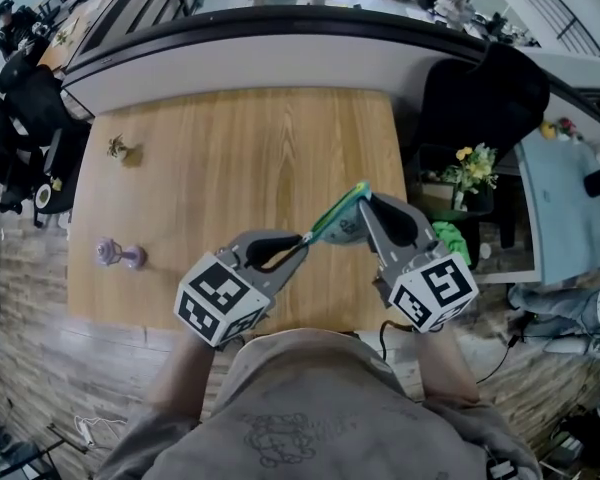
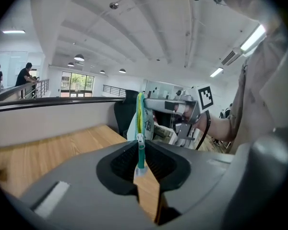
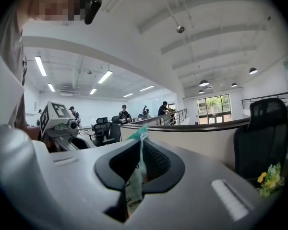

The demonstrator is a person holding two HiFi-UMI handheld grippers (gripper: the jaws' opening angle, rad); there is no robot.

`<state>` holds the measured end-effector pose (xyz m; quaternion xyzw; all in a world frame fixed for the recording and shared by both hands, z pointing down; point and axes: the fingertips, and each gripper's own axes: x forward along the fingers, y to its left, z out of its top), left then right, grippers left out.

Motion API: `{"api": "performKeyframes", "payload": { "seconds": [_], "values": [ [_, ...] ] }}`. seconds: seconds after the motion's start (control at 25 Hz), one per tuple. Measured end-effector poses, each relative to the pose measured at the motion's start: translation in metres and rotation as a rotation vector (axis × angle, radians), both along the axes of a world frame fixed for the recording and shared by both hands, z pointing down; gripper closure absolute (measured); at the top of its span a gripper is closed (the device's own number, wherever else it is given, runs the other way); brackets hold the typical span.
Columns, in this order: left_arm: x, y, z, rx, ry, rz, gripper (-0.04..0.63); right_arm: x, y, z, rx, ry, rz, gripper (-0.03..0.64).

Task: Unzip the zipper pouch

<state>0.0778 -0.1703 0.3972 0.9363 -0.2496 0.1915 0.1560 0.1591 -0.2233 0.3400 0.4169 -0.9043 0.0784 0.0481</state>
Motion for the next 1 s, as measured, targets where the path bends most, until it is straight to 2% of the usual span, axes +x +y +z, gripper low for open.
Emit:
{"api": "performKeyframes", "payload": {
  "seconds": [0.16,0.28,0.52,0.68,0.8,1.0],
  "values": [
    [-0.02,0.002,0.012,-0.022,-0.018,-0.036,0.552,0.017,-0.008,-0.004,-0.005,-0.031,0.055,0.592],
    [-0.03,0.0,0.012,-0.034,0.012,-0.069,0.552,0.022,-0.011,-0.003,-0.018,-0.039,0.062,0.592],
    [-0.045,-0.004,0.008,-0.009,0.01,-0.102,0.549,0.009,-0.011,-0.002,-0.029,-0.051,0.058,0.592],
    [-0.053,-0.008,0.003,0.017,0.015,-0.154,0.545,0.001,-0.01,-0.019,0.004,-0.089,0.037,0.592],
    [-0.062,-0.012,-0.009,0.063,-0.002,-0.202,0.546,0.0,-0.011,-0.037,0.044,-0.116,0.045,0.591],
    [-0.076,-0.028,-0.053,0.197,0.019,-0.284,0.557,0.001,-0.014,-0.072,0.134,-0.122,0.066,0.591]
  ]
}}
